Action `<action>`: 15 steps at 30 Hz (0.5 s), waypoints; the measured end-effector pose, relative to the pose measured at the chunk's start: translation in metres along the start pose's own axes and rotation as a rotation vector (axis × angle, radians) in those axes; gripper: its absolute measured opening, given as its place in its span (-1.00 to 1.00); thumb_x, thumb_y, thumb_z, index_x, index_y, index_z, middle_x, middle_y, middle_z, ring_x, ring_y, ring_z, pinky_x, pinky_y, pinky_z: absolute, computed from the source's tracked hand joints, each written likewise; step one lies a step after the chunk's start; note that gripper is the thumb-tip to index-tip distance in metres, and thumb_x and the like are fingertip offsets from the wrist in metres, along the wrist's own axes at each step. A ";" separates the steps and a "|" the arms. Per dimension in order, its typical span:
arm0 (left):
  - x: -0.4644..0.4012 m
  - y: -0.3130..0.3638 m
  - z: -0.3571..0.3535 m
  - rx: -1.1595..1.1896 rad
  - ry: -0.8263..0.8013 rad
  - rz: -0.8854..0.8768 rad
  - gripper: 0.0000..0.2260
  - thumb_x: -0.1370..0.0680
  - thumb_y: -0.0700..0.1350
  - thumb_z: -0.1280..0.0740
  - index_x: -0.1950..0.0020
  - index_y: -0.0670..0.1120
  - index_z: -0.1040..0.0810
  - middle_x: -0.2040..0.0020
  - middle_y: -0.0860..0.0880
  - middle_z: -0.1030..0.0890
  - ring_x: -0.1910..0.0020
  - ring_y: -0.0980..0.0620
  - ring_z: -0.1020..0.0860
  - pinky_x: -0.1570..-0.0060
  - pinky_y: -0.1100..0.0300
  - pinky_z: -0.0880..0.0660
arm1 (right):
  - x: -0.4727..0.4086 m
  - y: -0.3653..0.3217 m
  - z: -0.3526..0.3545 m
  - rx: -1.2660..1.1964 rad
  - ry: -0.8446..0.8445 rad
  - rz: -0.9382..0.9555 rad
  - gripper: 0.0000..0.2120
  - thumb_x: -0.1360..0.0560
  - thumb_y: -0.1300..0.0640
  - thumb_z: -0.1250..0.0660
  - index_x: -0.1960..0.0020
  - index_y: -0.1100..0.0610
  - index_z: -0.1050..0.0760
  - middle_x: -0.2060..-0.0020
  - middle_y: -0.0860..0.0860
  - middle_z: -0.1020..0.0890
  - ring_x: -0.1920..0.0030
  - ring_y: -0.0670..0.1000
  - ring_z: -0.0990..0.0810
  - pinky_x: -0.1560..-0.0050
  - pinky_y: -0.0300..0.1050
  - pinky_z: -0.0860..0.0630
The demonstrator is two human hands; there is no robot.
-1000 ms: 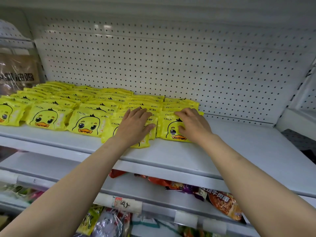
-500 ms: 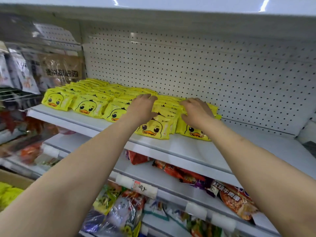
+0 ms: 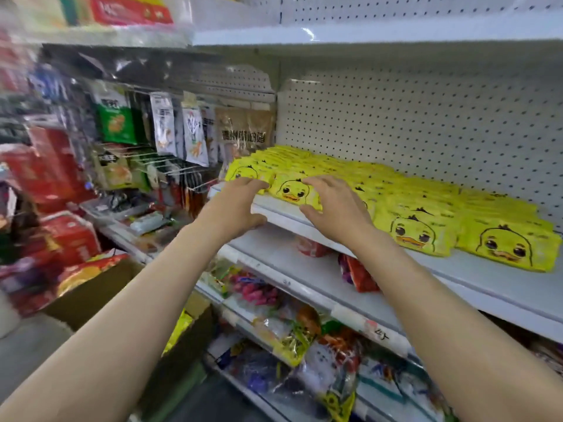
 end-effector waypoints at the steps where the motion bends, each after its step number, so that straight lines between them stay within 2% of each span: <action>1: 0.014 -0.021 0.008 -0.007 0.009 0.024 -0.38 -0.42 -0.02 -0.50 -0.44 -0.02 -0.37 -0.38 -0.09 -0.43 -0.35 -0.10 -0.39 -0.31 0.02 -0.35 | -0.002 -0.021 -0.009 -0.027 -0.002 0.018 -0.51 -0.55 -0.07 -0.30 -0.45 -0.03 -0.34 -0.42 -0.01 -0.39 -0.42 0.08 -0.31 -0.32 -0.03 -0.33; 5: 0.066 -0.094 0.032 -0.069 0.058 0.092 -0.40 -0.45 0.03 -0.47 -0.45 -0.02 -0.36 -0.40 -0.10 -0.41 -0.38 -0.14 -0.37 -0.35 -0.04 -0.35 | -0.009 -0.097 -0.048 -0.103 -0.014 0.095 -0.53 -0.57 -0.07 -0.28 -0.45 0.01 -0.34 -0.40 -0.02 -0.39 -0.41 0.06 -0.31 -0.35 -0.04 -0.31; 9: 0.101 -0.154 0.042 -0.127 0.100 0.165 -0.45 -0.52 0.08 -0.38 -0.46 -0.03 -0.35 -0.44 -0.14 -0.36 -0.41 -0.18 -0.31 -0.38 -0.09 -0.32 | -0.020 -0.163 -0.091 -0.160 -0.109 0.144 -0.52 -0.58 -0.07 -0.27 -0.46 -0.01 -0.30 -0.43 -0.03 -0.35 -0.44 0.04 -0.26 -0.39 -0.07 -0.24; 15: 0.122 -0.244 0.036 -0.168 0.127 0.277 -0.52 -0.54 0.06 -0.35 -0.43 -0.01 -0.38 -0.45 -0.11 -0.36 -0.41 -0.17 -0.32 -0.37 -0.08 -0.33 | -0.058 -0.235 -0.146 -0.166 -0.148 0.227 -0.51 -0.58 -0.08 -0.26 -0.47 0.01 -0.31 -0.45 0.00 -0.33 -0.46 0.04 -0.24 -0.40 -0.10 -0.18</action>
Point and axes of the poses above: each hand's wrist, its own x-axis away from the middle knuckle, its own z-axis out of the back of the hand, y = z × x, the point moved 10 cm from there along -x, towards the middle knuckle
